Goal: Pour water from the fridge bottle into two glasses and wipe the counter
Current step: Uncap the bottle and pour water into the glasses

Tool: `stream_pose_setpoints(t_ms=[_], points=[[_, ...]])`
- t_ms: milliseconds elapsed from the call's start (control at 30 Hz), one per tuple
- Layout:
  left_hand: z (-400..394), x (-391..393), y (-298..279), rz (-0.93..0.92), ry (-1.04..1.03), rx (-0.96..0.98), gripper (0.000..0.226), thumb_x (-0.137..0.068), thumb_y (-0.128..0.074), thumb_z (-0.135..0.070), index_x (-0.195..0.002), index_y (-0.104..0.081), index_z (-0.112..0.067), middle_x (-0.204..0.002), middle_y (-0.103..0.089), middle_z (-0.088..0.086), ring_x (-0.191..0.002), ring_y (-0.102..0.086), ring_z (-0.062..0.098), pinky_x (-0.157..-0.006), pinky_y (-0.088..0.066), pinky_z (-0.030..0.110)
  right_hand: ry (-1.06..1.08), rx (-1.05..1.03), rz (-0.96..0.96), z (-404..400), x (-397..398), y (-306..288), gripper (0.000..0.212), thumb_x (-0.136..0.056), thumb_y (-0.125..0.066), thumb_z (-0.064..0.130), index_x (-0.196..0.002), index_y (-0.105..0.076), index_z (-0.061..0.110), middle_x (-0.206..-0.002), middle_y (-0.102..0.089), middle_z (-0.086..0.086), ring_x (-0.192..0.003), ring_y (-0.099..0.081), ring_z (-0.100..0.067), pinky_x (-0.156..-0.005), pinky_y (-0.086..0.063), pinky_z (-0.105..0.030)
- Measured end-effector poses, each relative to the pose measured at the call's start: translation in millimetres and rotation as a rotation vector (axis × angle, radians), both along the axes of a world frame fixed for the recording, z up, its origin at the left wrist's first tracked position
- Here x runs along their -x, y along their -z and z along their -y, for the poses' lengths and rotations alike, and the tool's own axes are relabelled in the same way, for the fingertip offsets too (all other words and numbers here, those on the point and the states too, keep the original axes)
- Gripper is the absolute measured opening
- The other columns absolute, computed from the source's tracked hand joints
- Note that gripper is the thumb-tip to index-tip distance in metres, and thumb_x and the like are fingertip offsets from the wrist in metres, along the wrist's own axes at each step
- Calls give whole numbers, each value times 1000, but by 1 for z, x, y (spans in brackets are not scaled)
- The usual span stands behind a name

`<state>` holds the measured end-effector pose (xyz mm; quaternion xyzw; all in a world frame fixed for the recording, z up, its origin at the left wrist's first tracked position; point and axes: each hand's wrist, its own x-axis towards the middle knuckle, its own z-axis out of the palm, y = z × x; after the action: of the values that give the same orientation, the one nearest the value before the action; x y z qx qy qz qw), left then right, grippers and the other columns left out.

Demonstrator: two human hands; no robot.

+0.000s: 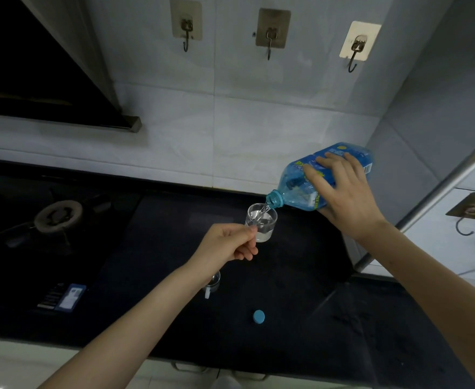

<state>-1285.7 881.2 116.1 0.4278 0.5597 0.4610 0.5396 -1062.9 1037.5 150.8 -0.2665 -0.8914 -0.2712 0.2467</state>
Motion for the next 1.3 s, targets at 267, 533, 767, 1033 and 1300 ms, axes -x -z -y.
stream_pose_setpoints(t_ms=[267, 533, 767, 1033, 1300], points=[[0, 0, 2, -1, 3, -1, 29, -93, -58, -28, -73, -66, -9, -78, -70, 11, -67, -62, 15, -75, -49, 32, -4, 10, 2, 1, -1, 4, 81, -64, -85, 10, -133, -43, 10, -123, -49, -24, -118, -48, -43, -104, -33, -62], [-1, 0, 4, 10, 4, -7, 29, -94, -57, -27, -73, -66, -8, -77, -70, 11, -67, -61, 15, -72, -49, 30, 0, 26, -6, -1, -4, 7, 83, -64, -84, 7, -135, -41, 11, -122, -52, -26, -119, -47, -43, -105, -33, -62], [-4, -2, 8, 12, -4, -3, 29, -93, -58, -28, -74, -67, -8, -79, -70, 11, -68, -62, 15, -73, -50, 30, 8, 99, -92, 1, -3, 16, 78, -67, -86, 15, -133, -44, 10, -122, -52, -25, -119, -47, -42, -102, -36, -60], [-4, -6, 15, 23, -15, -1, 30, -94, -58, -27, -76, -66, -4, -78, -70, 10, -67, -62, 13, -70, -50, 26, 65, 464, -398, 21, 6, 40, 74, -69, -84, 23, -133, -49, 10, -122, -52, -14, -112, -51, -31, -99, -37, -40], [-1, -19, 48, 12, -53, 80, 33, -95, -56, -28, -83, -69, 1, -80, -72, 8, -72, -65, 12, -73, -51, 24, 208, 904, -775, 44, -1, 92, 87, -61, -90, 20, -132, -40, 22, -127, -48, 1, -110, -48, -6, -85, -40, -12]])
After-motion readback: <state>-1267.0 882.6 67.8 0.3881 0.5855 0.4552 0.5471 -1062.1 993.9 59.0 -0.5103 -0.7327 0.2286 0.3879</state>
